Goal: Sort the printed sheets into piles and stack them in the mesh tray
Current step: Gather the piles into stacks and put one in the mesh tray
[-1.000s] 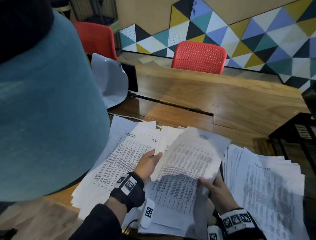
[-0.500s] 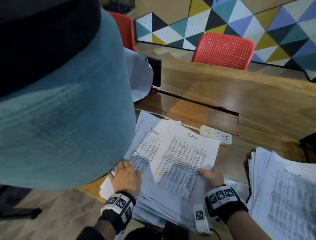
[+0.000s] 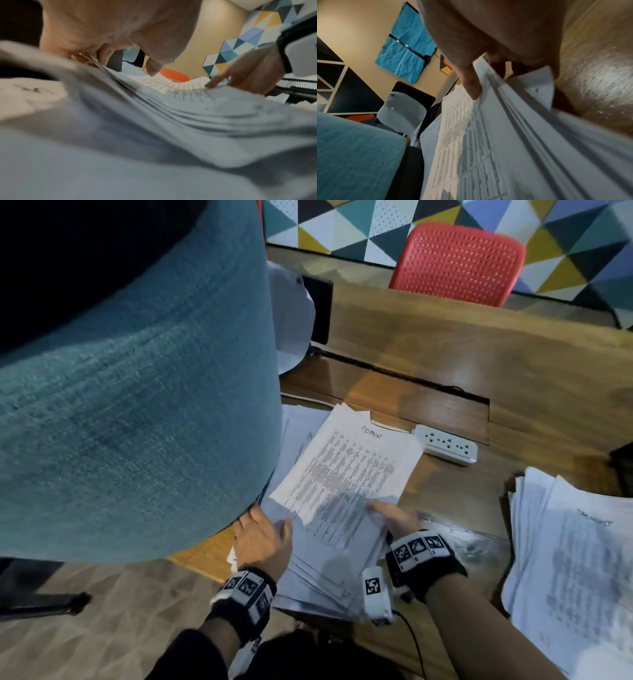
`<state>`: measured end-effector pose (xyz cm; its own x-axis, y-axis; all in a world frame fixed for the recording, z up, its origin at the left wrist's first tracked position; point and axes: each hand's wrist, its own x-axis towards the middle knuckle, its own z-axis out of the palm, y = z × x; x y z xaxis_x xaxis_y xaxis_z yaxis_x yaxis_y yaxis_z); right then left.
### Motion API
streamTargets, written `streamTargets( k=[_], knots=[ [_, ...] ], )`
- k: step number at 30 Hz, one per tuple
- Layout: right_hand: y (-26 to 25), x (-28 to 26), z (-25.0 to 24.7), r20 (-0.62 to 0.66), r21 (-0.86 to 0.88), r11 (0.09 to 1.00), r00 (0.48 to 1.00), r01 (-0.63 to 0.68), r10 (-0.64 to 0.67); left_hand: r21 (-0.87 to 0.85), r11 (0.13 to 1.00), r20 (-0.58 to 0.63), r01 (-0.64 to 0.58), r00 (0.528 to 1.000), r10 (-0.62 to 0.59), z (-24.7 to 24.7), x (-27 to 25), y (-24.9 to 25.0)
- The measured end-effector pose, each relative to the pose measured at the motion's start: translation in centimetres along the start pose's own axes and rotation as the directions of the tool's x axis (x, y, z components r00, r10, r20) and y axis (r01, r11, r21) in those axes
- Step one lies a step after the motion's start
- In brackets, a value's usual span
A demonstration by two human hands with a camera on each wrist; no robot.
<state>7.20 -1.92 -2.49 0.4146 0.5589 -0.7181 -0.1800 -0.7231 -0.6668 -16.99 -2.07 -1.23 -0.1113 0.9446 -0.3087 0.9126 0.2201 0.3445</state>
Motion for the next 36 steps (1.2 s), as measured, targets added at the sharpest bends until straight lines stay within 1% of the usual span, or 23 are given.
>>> streamTargets(
  k=[2,4,5,7,9,10,11,14,16,17,21,22,24,26,28,30,33,35,36],
  knots=[
    [0.0,-0.6,-0.5,0.008,-0.012,1.0,1.0,0.011,-0.011,-0.018,0.999,0.072,0.048,0.996,-0.047,-0.2,0.9,0.5],
    [-0.1,-0.7,-1.0,-0.013,-0.092,0.996,1.0,0.017,-0.018,-0.119,0.989,0.132,0.086,0.989,-0.07,0.0,1.6,1.2],
    [-0.1,-0.7,-1.3,-0.016,-0.131,0.991,1.0,0.015,-0.017,-0.151,0.985,0.151,0.08,0.987,-0.057,0.2,1.7,1.7],
    [-0.1,-0.9,-2.3,-0.037,-0.186,0.982,0.999,-0.032,0.026,-0.1,0.995,0.179,0.025,0.984,-0.006,0.7,1.5,3.0],
    [-0.1,-1.4,-3.8,-0.046,-0.247,0.967,0.997,-0.065,0.055,0.007,0.999,0.15,-0.036,0.988,0.034,0.9,1.3,4.2],
    [0.0,-1.9,-4.7,-0.041,-0.288,0.954,0.996,-0.086,0.078,0.032,0.998,0.124,-0.045,0.991,0.04,1.1,1.4,4.8],
    [0.2,-2.2,-5.8,-0.034,-0.314,0.946,0.997,-0.083,0.076,0.028,0.999,0.096,-0.027,0.995,0.024,1.1,1.5,5.3],
    [2.0,-3.0,-8.5,-0.093,-0.265,0.958,0.992,-0.107,0.085,-0.056,0.995,0.067,0.079,0.995,-0.075,1.2,2.2,6.5],
    [3.0,-3.2,-9.6,-0.099,-0.246,0.965,0.993,-0.085,0.062,-0.05,0.992,0.055,0.117,0.992,-0.114,0.9,2.7,7.2],
    [3.5,-3.2,-10.0,-0.077,-0.244,0.968,0.996,-0.06,0.042,-0.028,0.992,0.058,0.119,0.991,-0.117,0.7,2.9,7.4],
    [4.3,-2.5,-10.6,-0.036,-0.108,0.994,0.999,-0.032,0.028,0.104,0.993,0.137,0.058,0.988,-0.072,0.5,4.1,7.6],
    [5.0,-1.6,-10.9,-0.029,-0.084,0.996,0.999,-0.03,0.028,0.101,0.993,0.129,0.056,0.989,-0.069,0.3,4.4,7.7],
    [5.0,-1.7,-11.1,-0.015,-0.028,0.999,1.0,-0.026,0.026,0.053,0.995,0.113,0.088,0.989,-0.093,-0.3,5.1,7.7],
    [4.5,-2.0,-10.9,-0.025,0.035,0.999,0.999,-0.021,0.022,0.022,0.996,0.118,0.089,0.989,-0.091,-0.7,5.5,7.7],
    [4.0,-2.2,-10.5,-0.007,0.071,0.997,1.0,-0.016,0.016,-0.02,0.997,0.128,0.075,0.989,-0.072,-0.6,5.5,7.6],
    [3.5,-2.4,-10.2,0.011,0.107,0.994,1.0,-0.017,0.015,-0.041,0.997,0.168,0.061,0.984,-0.053,0.0,5.1,7.6],
    [3.0,-2.7,-9.6,0.055,0.081,0.997,0.998,0.008,-0.013,-0.046,0.999,0.264,0.02,0.965,-0.007,1.2,4.4,7.9],
    [2.4,-2.8,-9.2,0.109,0.023,0.999,0.993,0.043,-0.045,-0.137,0.991,0.313,0.007,0.949,0.037,1.4,4.0,8.3],
    [1.9,-3.0,-9.1,0.133,-0.007,0.998,0.989,0.062,-0.06,-0.189,0.982,0.331,0.023,0.943,0.041,1.4,3.9,8.6]
  ],
)
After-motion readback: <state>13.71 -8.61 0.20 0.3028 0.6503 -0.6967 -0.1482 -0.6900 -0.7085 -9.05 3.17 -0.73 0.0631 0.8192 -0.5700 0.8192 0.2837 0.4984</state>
